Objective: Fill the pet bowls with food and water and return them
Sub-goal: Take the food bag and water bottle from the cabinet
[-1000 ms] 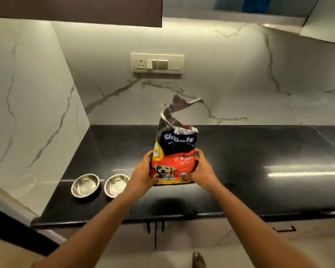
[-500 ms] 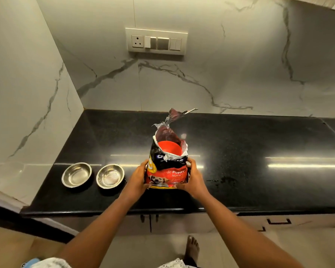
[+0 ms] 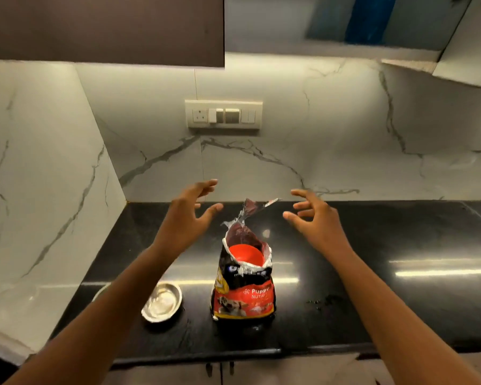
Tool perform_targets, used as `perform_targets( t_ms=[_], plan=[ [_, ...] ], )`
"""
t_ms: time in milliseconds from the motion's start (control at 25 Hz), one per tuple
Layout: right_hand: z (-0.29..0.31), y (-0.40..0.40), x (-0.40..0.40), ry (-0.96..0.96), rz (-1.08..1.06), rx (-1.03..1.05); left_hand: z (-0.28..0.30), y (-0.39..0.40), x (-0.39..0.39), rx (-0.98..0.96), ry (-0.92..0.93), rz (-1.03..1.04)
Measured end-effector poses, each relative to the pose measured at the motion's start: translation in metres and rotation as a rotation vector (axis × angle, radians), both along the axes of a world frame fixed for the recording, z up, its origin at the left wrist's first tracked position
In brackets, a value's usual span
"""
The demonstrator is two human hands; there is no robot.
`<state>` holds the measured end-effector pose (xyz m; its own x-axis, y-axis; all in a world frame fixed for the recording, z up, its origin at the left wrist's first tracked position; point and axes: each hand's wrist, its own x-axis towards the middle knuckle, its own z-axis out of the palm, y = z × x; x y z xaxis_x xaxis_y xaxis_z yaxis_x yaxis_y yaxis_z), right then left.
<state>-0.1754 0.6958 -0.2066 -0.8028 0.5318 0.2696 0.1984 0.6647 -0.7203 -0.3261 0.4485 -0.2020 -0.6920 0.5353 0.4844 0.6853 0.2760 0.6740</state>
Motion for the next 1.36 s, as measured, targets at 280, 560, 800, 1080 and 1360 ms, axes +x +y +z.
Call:
perform_targets(
  t_ms=[280, 560, 800, 1080, 1360],
  plan=[
    [0.145, 0.031, -0.029, 0.358, -0.032, 0.231, 0.148, 0.093, -0.014, 0.072, 0.345, -0.087],
    [0.269, 0.111, -0.062, 0.586, -0.103, 0.279, 0.254, 0.181, -0.043, 0.178, 0.522, -0.040],
    [0.331, 0.196, -0.105, 0.673, -0.174, 0.109, 0.305, 0.263, -0.075, 0.140, 0.556, 0.044],
    [0.316, 0.236, -0.149, 0.593, -0.043, -0.102, 0.309, 0.285, -0.100, 0.064, 0.516, 0.117],
    [0.312, 0.223, -0.139, 0.723, -0.106, -0.094, 0.300, 0.253, -0.093, 0.042, 0.493, 0.127]
  ],
)
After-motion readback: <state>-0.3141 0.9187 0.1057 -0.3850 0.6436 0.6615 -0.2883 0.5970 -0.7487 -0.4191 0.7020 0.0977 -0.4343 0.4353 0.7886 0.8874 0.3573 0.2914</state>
